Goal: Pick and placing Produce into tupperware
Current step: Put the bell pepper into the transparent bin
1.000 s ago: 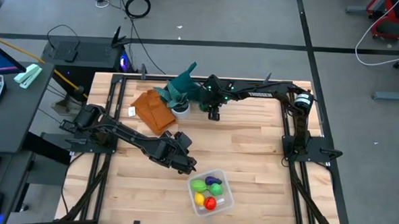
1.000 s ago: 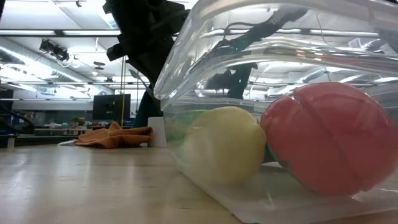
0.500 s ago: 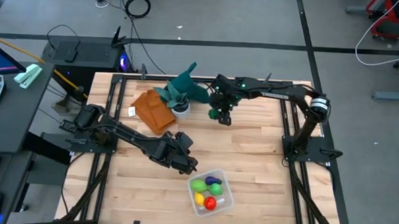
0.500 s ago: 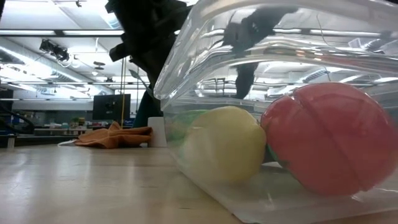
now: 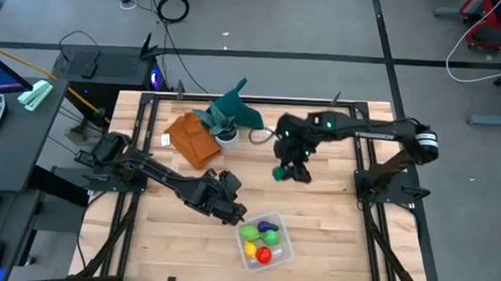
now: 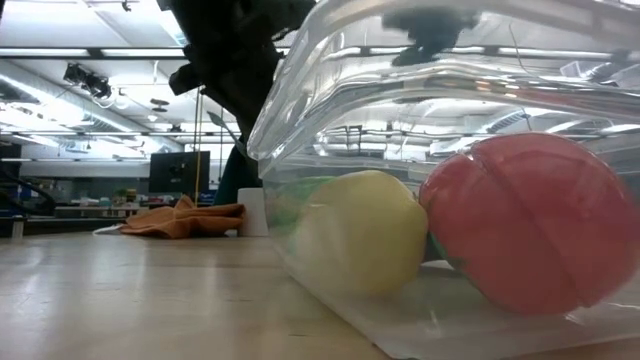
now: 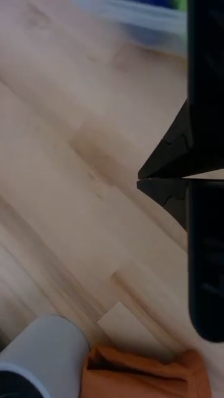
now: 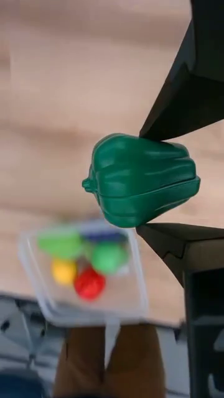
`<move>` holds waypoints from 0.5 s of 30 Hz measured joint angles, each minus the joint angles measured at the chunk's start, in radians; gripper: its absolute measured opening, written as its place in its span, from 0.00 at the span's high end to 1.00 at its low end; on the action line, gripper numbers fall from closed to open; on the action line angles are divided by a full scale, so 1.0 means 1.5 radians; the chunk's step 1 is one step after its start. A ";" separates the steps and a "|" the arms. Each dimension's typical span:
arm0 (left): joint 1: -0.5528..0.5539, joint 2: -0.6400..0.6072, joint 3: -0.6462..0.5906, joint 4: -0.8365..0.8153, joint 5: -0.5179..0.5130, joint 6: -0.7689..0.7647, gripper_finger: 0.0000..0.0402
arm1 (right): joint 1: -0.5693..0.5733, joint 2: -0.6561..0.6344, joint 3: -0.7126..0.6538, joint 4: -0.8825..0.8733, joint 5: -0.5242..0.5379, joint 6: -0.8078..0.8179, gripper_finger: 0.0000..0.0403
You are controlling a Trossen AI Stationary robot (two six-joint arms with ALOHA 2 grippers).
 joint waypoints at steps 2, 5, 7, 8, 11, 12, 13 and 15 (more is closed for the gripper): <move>-0.009 0.000 0.000 0.000 0.000 0.005 0.96 | 0.040 -0.015 0.000 -0.001 -0.001 0.036 0.59; -0.027 0.000 0.000 -0.001 0.000 0.020 0.93 | 0.105 -0.027 0.000 -0.002 -0.001 0.093 0.59; -0.041 0.000 0.000 -0.003 0.000 0.024 0.92 | 0.148 -0.030 0.000 -0.001 0.002 0.135 0.59; -0.049 0.000 0.000 -0.005 0.000 0.025 0.92 | 0.170 -0.030 0.000 0.003 0.006 0.159 0.59; -0.077 0.000 0.000 -0.008 0.000 0.024 0.93 | 0.230 -0.028 0.000 0.028 0.036 0.230 0.59; -0.088 0.000 0.000 -0.008 0.000 0.023 0.94 | 0.248 -0.027 0.000 0.042 0.047 0.254 0.59; -0.098 0.000 0.000 -0.007 0.000 0.022 0.95 | 0.265 -0.023 0.000 0.058 0.059 0.276 0.59; -0.119 0.000 0.000 -0.007 0.000 0.015 0.97 | 0.296 -0.015 0.000 0.099 0.086 0.319 0.59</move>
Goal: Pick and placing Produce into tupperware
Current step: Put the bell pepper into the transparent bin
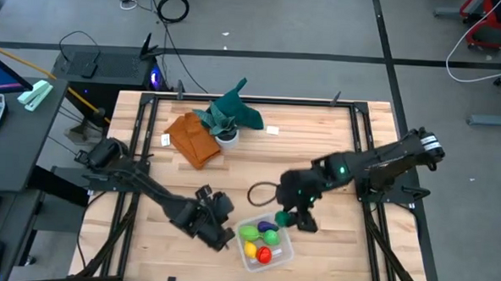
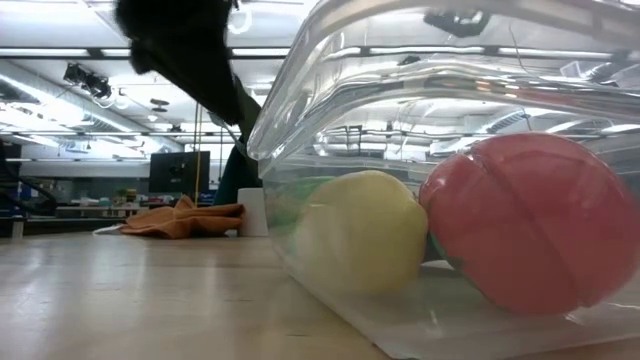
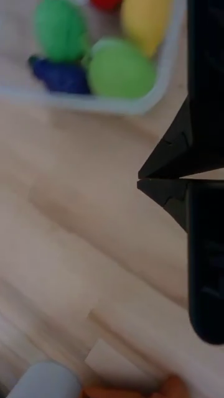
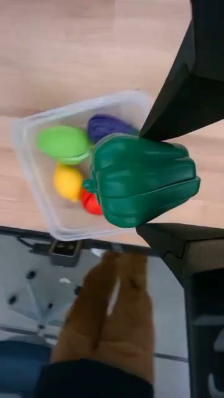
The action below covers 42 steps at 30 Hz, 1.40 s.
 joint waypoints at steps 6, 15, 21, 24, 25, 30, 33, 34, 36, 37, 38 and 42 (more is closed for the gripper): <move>-0.052 0.000 0.000 -0.005 0.000 -0.017 0.98 | 0.061 0.040 0.000 0.090 0.077 0.091 0.59; -0.108 0.000 0.000 -0.014 -0.001 -0.068 0.95 | 0.105 0.152 0.000 0.170 0.090 0.129 0.59; -0.128 0.000 0.000 -0.015 -0.001 -0.072 0.99 | 0.107 0.212 0.000 0.199 0.106 0.115 0.59; -0.134 0.000 0.000 -0.026 -0.002 -0.087 0.97 | 0.104 0.239 0.000 0.221 0.124 0.096 0.59; -0.134 0.000 0.000 -0.028 -0.004 -0.090 0.96 | 0.104 0.248 0.000 0.229 0.124 0.095 0.59; -0.138 0.000 0.000 -0.039 -0.007 -0.103 0.93 | 0.104 0.274 0.000 0.239 0.124 0.084 0.59; -0.141 0.000 0.000 -0.039 -0.008 -0.104 0.95 | 0.103 0.276 0.000 0.238 0.123 0.076 0.58; -0.142 0.000 0.000 -0.039 -0.008 -0.104 0.95 | 0.103 0.275 0.000 0.238 0.124 0.075 0.58; -0.143 0.000 0.000 -0.039 -0.008 -0.103 0.97 | 0.101 0.275 0.000 0.238 0.125 0.072 0.57; -0.143 0.000 0.000 -0.039 -0.008 -0.103 0.98 | 0.101 0.274 0.000 0.236 0.125 0.070 0.56; -0.142 0.000 0.000 -0.039 -0.008 -0.103 0.98 | 0.101 0.274 0.000 0.235 0.125 0.070 0.55; -0.142 0.000 0.000 -0.039 -0.009 -0.103 0.98 | 0.100 0.276 0.000 0.233 0.134 0.055 0.53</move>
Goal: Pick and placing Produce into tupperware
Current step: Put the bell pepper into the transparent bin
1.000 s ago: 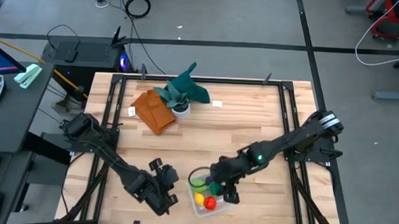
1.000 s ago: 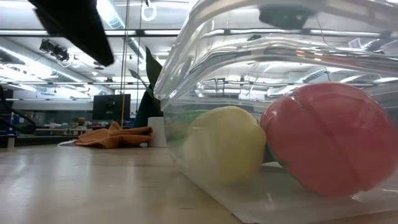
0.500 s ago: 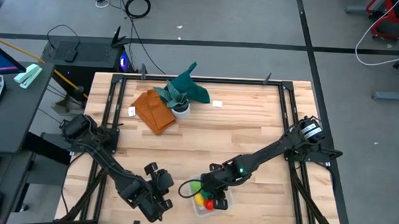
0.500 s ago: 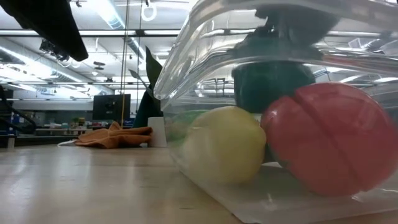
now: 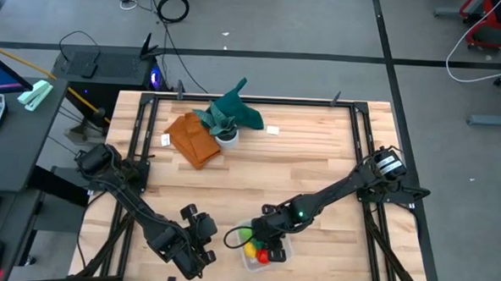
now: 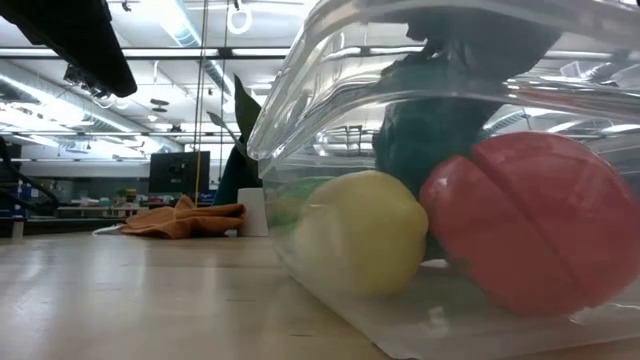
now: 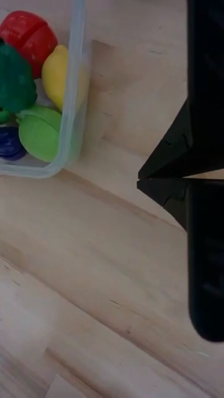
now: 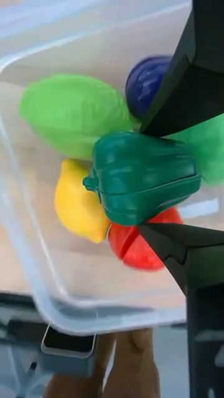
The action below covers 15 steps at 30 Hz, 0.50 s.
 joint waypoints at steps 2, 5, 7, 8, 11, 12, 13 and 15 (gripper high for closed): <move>0.000 0.000 0.000 0.000 -0.002 0.000 0.96 | -0.001 0.002 0.000 -0.006 0.006 -0.008 0.52; 0.000 0.000 0.000 0.000 -0.005 -0.001 0.94 | -0.004 0.007 0.000 -0.010 0.005 -0.014 0.51; 0.000 0.000 0.000 0.000 -0.005 -0.003 0.93 | -0.004 0.007 0.000 -0.011 0.005 -0.017 0.51; 0.000 0.000 0.000 0.000 -0.005 -0.004 0.93 | -0.004 0.007 0.000 -0.009 0.005 -0.021 0.51; 0.000 0.000 0.000 0.000 -0.005 -0.005 0.94 | -0.004 0.007 0.000 -0.010 0.005 -0.027 0.50; 0.000 0.000 0.000 0.000 -0.007 -0.005 0.95 | -0.004 0.007 0.000 -0.010 0.005 -0.027 0.49; 0.000 0.000 0.000 0.000 -0.009 -0.005 0.96 | -0.004 0.007 0.000 -0.010 0.005 -0.027 0.48; 0.000 0.000 0.000 0.000 -0.012 -0.005 0.97 | -0.004 0.007 0.000 -0.010 0.004 -0.029 0.46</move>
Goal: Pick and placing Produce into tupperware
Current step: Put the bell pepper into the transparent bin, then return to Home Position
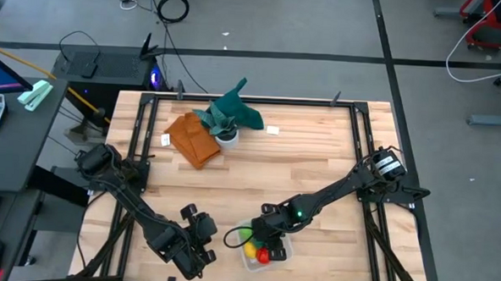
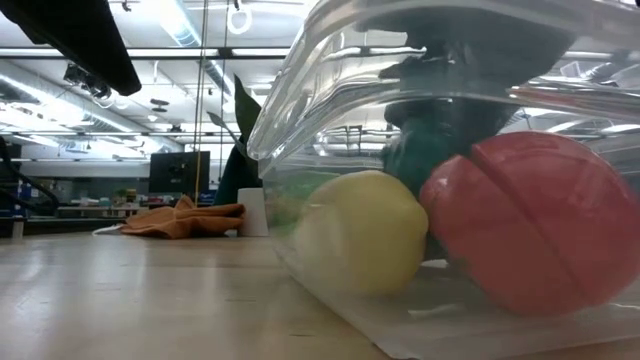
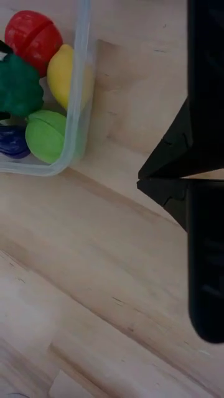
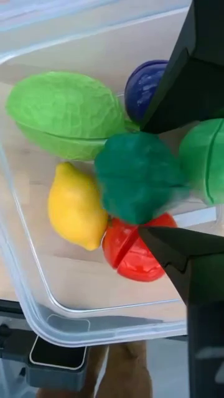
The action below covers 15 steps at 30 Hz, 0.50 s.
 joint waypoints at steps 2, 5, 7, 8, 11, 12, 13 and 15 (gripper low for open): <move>0.000 0.000 0.000 0.000 0.000 0.000 0.98 | 0.000 0.000 0.000 0.000 -0.004 0.000 0.44; 0.000 0.000 0.000 0.000 0.000 0.000 0.98 | 0.000 0.000 0.000 0.000 -0.011 -0.001 0.41; 0.000 0.000 0.000 0.000 0.000 -0.001 0.96 | 0.000 0.000 0.000 0.000 -0.012 -0.002 0.40; 0.000 0.000 0.000 0.000 0.000 -0.001 0.95 | 0.000 -0.001 0.000 -0.001 -0.012 -0.002 0.39; 0.000 0.000 0.000 0.000 0.000 0.000 0.93 | 0.000 -0.019 0.000 -0.014 -0.012 -0.009 0.39; 0.000 0.000 0.000 0.000 0.000 0.000 0.93 | 0.000 -0.031 0.000 -0.029 -0.010 -0.016 0.39; -0.001 0.000 0.000 0.000 0.000 0.002 0.93 | -0.002 -0.043 0.000 -0.040 -0.007 -0.023 0.40; -0.003 0.000 0.000 0.000 -0.004 0.006 0.94 | -0.004 -0.071 0.000 -0.067 0.006 -0.038 0.42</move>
